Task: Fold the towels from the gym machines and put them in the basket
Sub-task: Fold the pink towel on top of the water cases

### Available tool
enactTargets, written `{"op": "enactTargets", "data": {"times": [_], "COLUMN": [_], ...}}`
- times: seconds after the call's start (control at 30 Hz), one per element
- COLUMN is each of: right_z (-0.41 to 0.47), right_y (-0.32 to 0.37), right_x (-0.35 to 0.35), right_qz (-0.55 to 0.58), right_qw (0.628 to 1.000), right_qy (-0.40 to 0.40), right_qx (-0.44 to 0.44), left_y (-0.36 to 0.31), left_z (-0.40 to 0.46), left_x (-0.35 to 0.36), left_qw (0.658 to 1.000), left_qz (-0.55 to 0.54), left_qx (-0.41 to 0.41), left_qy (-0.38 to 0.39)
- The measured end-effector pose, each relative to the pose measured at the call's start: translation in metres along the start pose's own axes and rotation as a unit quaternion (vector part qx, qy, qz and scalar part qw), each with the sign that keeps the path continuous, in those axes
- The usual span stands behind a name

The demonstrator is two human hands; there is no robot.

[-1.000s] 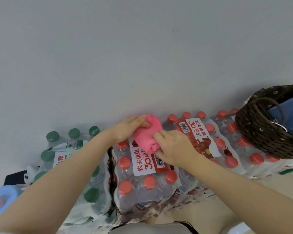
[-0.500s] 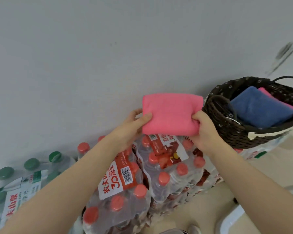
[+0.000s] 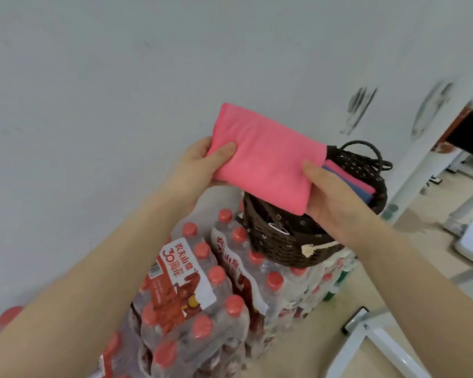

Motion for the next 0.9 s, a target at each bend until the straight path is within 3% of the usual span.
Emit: {"op": "enactTargets", "data": {"times": [0.13,0.2,0.27,0.33,0.43,0.47,0.53,0.6,0.73,0.8,0.9], "right_z": [0.01,0.021,0.032,0.041,0.052,0.055,0.06,0.064,0.065,0.065,0.07], "right_y": [0.024,0.02,0.009,0.002,-0.002,-0.003,-0.006,-0.012,-0.03,-0.036,-0.042], "right_x": [-0.067,-0.097,-0.121,-0.133,-0.135,-0.134,-0.13,-0.129,-0.123,-0.121,-0.124], "right_qz": [-0.077,-0.149,-0.241,-0.318,-0.376,-0.427,-0.562,-0.65,-0.738,-0.757,-0.754], "right_qw": [0.995,0.987,0.969,0.946,0.923,0.898,0.812,0.74,0.647,0.623,0.63], "right_qy": [-0.053,-0.059,-0.053,-0.036,0.046,0.087,0.154,0.172,0.192,0.192,0.182], "right_qx": [-0.031,-0.003,0.033,0.052,0.062,0.059,0.035,0.008,-0.024,-0.031,-0.017], "left_y": [0.001,0.015,0.039,0.06,0.076,0.078,0.085,0.099,0.135,0.141,0.14], "left_z": [0.033,0.048,0.059,0.066,0.081,0.085,0.092,0.095,0.095,0.097,0.104], "left_x": [0.051,0.074,0.093,0.105,0.111,0.113,0.118,0.122,0.118,0.121,0.117], "left_qw": [0.99,0.97,0.954,0.939,0.909,0.903,0.899,0.884,0.805,0.792,0.75], "left_qz": [0.125,0.226,0.259,0.267,0.344,0.364,0.382,0.412,0.54,0.565,0.626], "left_qx": [-0.018,-0.046,-0.115,-0.193,-0.22,-0.216,-0.201,-0.211,-0.239,-0.211,-0.177], "left_qy": [0.067,0.081,0.095,0.1,0.084,0.077,0.071,0.067,0.061,0.095,0.115]}}
Point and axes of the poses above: each hand's wrist, its own z-axis towards the middle knuckle, its own x-axis out of the palm, y = z × x, the point moved 5 cm from there along z, towards the middle knuckle, and after that the axes turned 11 degrees about -z, right-handed, at the moved point
